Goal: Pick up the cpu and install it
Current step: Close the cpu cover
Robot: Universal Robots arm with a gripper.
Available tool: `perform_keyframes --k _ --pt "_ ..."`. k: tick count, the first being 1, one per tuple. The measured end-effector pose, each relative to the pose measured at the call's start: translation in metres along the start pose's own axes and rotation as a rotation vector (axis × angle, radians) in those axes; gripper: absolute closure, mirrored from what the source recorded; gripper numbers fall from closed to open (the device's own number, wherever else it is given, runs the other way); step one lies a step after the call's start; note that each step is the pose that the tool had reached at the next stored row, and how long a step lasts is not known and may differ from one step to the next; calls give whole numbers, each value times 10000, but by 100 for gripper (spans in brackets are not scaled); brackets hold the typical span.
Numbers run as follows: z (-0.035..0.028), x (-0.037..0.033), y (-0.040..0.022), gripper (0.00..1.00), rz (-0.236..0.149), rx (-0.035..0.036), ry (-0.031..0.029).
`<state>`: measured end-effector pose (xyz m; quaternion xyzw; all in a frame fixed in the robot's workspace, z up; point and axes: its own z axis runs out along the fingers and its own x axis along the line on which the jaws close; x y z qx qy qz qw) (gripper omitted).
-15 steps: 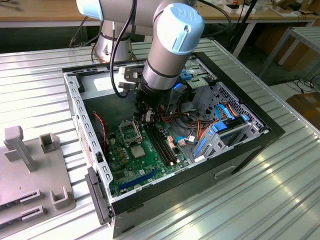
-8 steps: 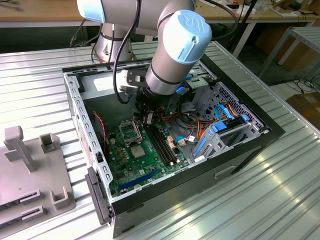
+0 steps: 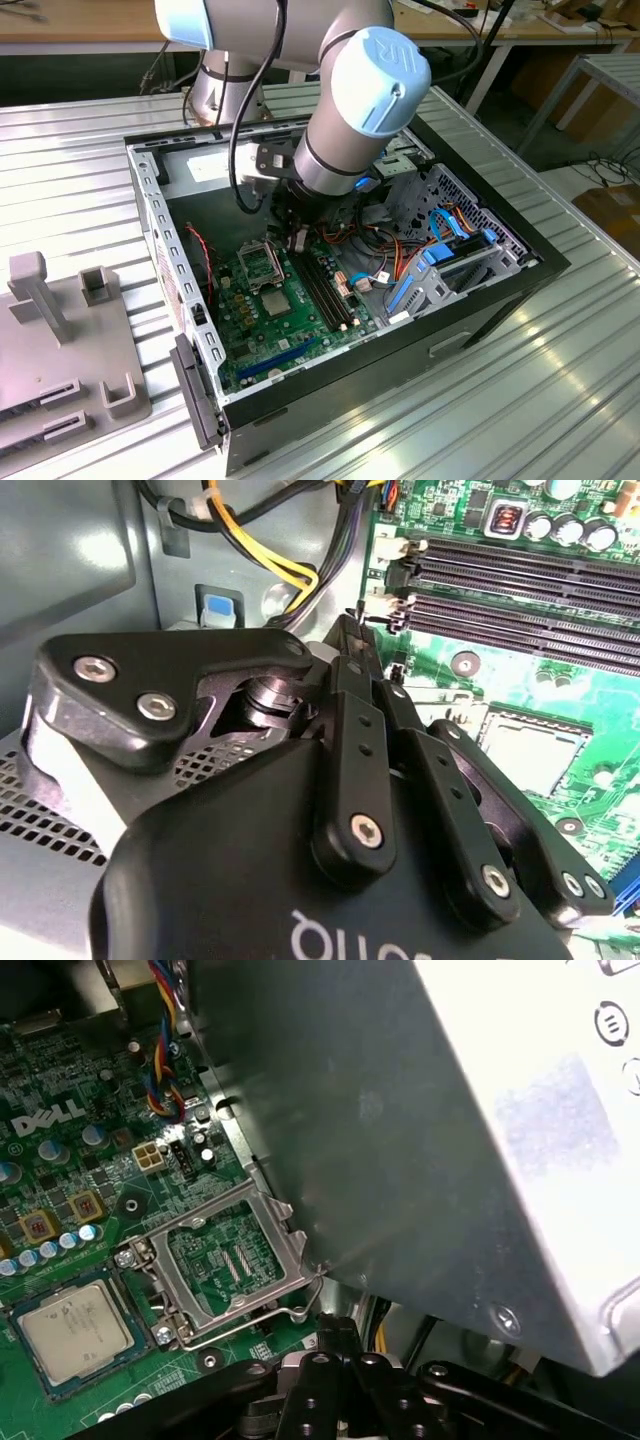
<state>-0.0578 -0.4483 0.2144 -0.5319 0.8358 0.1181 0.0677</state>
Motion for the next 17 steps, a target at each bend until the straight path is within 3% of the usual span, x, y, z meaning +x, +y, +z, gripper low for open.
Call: perform_keyframes --k 6,13,17 --pt "6 37 -17 89 0 -7 -16" --pt "61 52 -25 89 -1 -20 -42" --pt "74 64 -5 89 -1 -21 -43"
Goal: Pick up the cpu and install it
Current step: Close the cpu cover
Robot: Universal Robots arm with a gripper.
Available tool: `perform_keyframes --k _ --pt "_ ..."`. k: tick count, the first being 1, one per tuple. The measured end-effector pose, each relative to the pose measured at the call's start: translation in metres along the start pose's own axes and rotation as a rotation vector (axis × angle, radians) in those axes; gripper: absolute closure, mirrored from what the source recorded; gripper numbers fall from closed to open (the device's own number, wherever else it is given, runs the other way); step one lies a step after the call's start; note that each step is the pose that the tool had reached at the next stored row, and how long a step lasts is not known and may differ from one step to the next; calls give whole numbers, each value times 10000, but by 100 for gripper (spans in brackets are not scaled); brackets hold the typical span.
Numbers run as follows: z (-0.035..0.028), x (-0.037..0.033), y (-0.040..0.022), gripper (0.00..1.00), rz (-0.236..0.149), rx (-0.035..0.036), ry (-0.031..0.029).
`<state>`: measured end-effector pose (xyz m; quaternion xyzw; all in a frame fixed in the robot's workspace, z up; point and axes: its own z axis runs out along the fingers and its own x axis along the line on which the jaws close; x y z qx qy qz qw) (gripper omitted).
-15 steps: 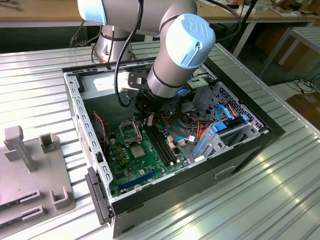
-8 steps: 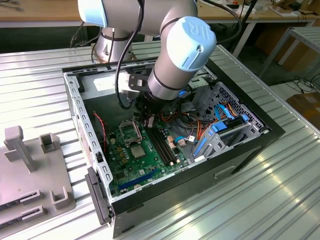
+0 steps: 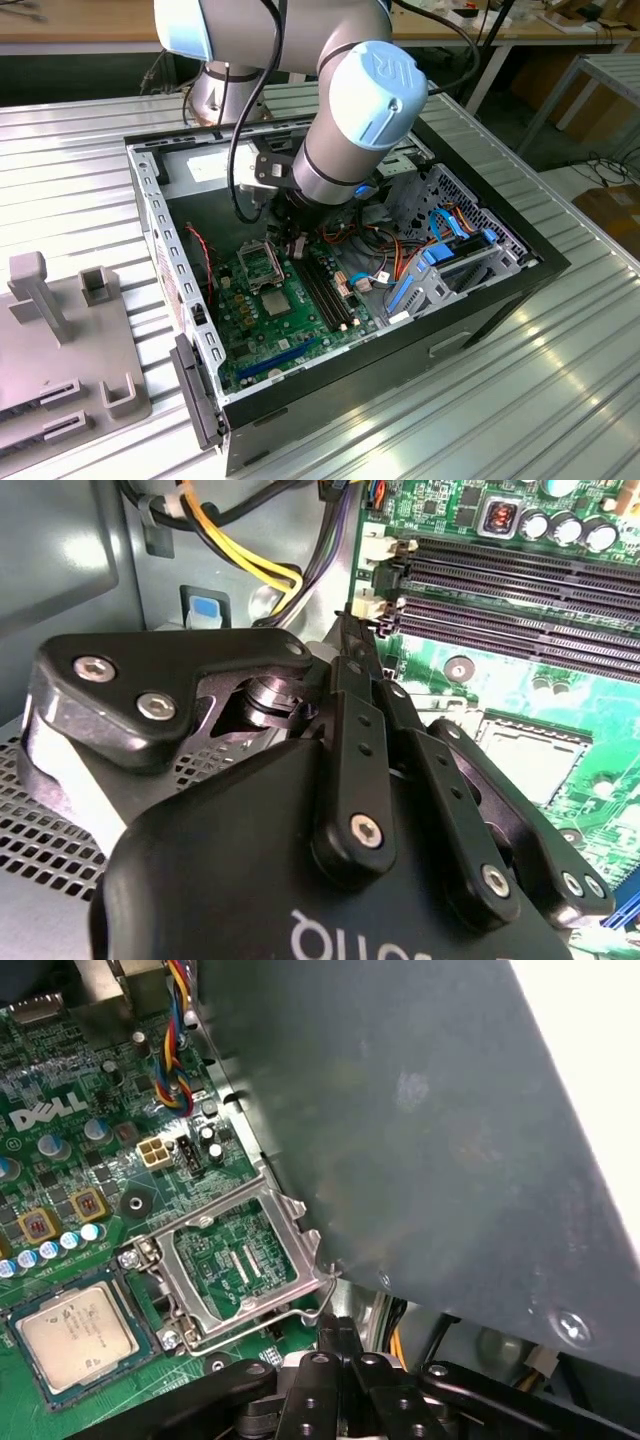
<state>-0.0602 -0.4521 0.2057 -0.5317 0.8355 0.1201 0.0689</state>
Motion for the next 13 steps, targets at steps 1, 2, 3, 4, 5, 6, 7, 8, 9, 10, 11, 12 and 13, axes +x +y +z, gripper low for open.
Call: perform_keyframes --k 1,2,3,4,5,6,7,8,9,10,11,12,13 --pt "1 1 2 89 -1 -2 -8" --pt "1 1 2 89 -2 -4 -10" --pt "-1 1 3 89 -2 -4 -10" --pt "-8 0 4 89 -1 -4 -7" --pt "-21 -3 6 89 0 -4 -8" --pt "-31 -6 8 89 0 -4 -9" --pt "-42 -8 9 89 0 -5 -8" --pt "-46 -9 9 89 0 -4 -8" --pt "-47 -10 10 89 0 -4 -11" --pt "-47 -10 10 89 0 -3 -11" --pt "-49 -10 10 89 0 -2 -7" --pt "-51 -9 10 89 0 -1 -4" --pt "-52 -9 10 89 0 -1 -3"
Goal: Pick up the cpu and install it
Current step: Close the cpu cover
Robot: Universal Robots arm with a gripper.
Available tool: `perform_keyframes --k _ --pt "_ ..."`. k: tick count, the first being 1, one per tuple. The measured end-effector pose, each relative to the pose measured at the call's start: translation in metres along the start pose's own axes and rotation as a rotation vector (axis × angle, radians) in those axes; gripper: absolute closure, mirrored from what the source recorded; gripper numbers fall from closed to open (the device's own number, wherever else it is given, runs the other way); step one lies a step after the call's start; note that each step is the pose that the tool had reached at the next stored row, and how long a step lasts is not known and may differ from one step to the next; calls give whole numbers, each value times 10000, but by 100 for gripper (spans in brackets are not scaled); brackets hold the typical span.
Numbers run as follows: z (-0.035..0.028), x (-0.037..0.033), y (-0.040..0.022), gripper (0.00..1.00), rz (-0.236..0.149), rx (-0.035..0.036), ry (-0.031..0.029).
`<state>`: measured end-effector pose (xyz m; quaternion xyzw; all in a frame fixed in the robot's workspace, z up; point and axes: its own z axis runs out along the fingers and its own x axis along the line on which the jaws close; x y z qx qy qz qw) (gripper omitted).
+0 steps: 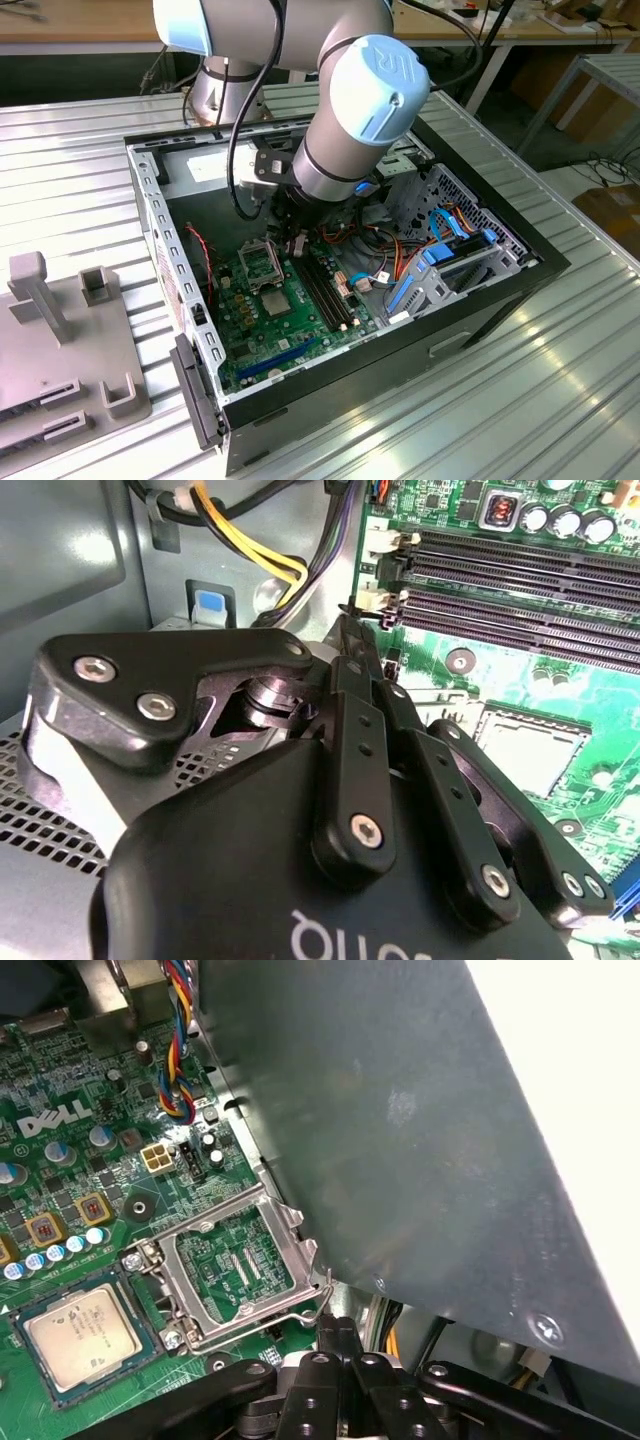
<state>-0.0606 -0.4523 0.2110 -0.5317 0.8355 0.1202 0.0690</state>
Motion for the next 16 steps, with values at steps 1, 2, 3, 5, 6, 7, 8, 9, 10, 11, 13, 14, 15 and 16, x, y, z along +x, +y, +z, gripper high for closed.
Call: perform_keyframes --k 1,2,3,5,6,7,8,9,10,11,13,14,15,16 --pt "-1 1 0 89 0 3 5" --pt "-2 1 -1 89 0 6 13" --pt "-3 2 -1 89 0 12 26" --pt "-7 1 -1 89 0 20 47" --pt "-11 0 0 89 0 26 58" --pt "-16 -1 1 89 1 34 74" --pt "-21 -3 2 89 1 51 106" --pt "-23 -4 2 89 2 62 131" --pt "-27 -4 2 89 3 72 154" --pt "-32 -5 3 89 2 77 167" --pt "-41 -7 4 89 2 81 174" --pt "-45 -8 5 89 2 82 174" --pt "-48 -9 6 89 2 83 175" --pt "-51 -9 8 89 3 83 175"
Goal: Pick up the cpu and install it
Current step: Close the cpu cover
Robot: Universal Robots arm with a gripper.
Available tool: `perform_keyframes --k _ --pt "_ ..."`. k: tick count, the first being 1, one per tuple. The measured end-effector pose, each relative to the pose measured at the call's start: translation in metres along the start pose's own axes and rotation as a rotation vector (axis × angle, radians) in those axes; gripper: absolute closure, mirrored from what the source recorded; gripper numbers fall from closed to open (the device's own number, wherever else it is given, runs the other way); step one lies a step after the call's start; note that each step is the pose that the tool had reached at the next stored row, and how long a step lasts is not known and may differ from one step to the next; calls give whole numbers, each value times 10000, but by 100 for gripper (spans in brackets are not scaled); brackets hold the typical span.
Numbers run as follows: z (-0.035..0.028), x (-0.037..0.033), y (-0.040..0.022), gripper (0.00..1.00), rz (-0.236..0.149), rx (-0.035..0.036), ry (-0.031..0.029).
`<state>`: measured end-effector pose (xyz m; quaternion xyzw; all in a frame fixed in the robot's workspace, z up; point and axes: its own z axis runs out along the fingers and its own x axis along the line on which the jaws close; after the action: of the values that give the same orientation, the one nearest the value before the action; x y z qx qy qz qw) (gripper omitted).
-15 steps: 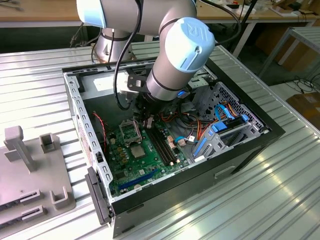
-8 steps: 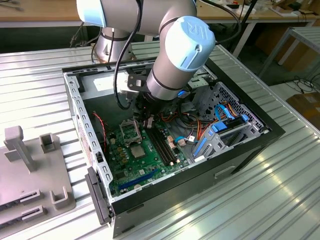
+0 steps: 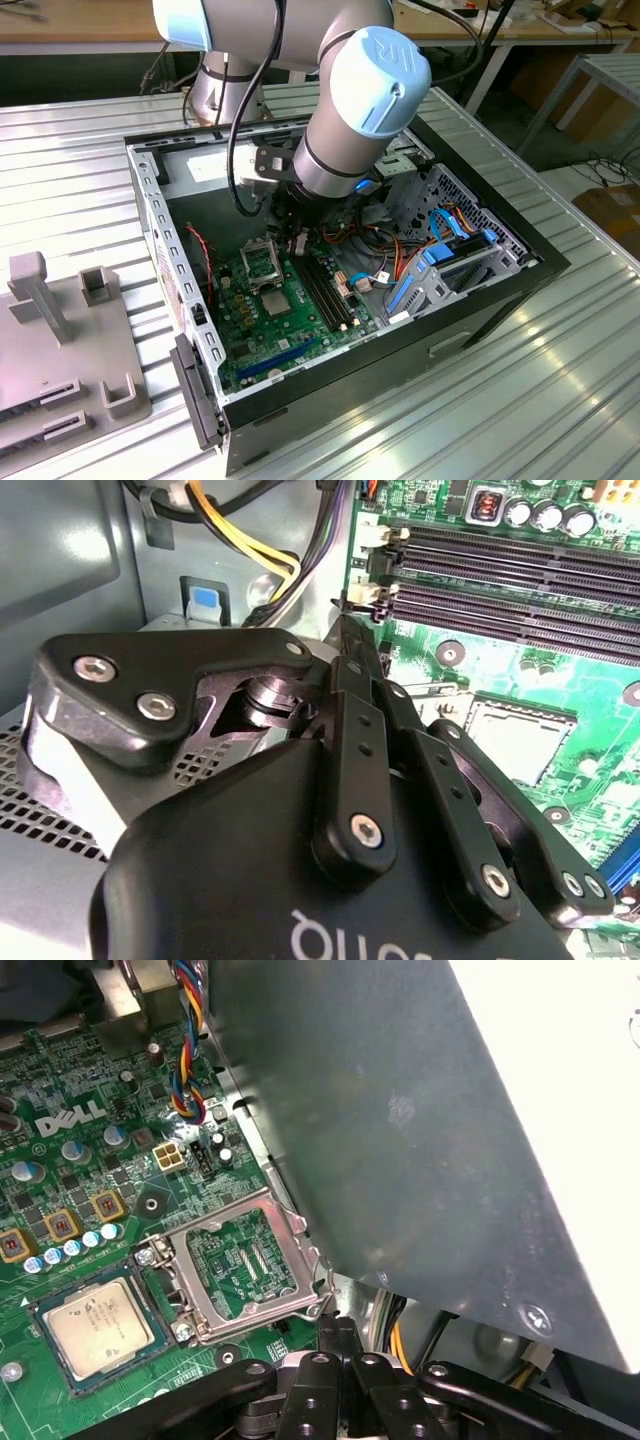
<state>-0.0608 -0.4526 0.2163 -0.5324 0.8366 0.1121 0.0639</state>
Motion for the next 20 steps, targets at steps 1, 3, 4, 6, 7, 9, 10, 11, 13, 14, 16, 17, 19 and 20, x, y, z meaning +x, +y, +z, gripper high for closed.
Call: perform_keyframes --k 1,3,4,6,7,9,10,11,13,14,16,17,19,20 --pt "-6 0 3 89 0 0 2" --pt "-11 0 7 89 0 0 0" --pt "-17 0 11 89 0 0 3" --pt "-28 0 16 89 -1 0 2" --pt "-33 -1 18 89 0 0 2" --pt "-43 -2 23 89 -1 0 1" --pt "-48 -2 24 89 -1 0 2" --pt "-53 -3 26 89 0 0 2" --pt "-62 -4 30 89 0 0 2" --pt "-67 -4 32 89 -1 0 1" --pt "-76 -5 37 89 0 0 1" --pt "-81 -5 39 89 0 0 1" --pt "-93 -5 48 89 0 0 2" --pt "-98 -4 51 89 0 0 2"
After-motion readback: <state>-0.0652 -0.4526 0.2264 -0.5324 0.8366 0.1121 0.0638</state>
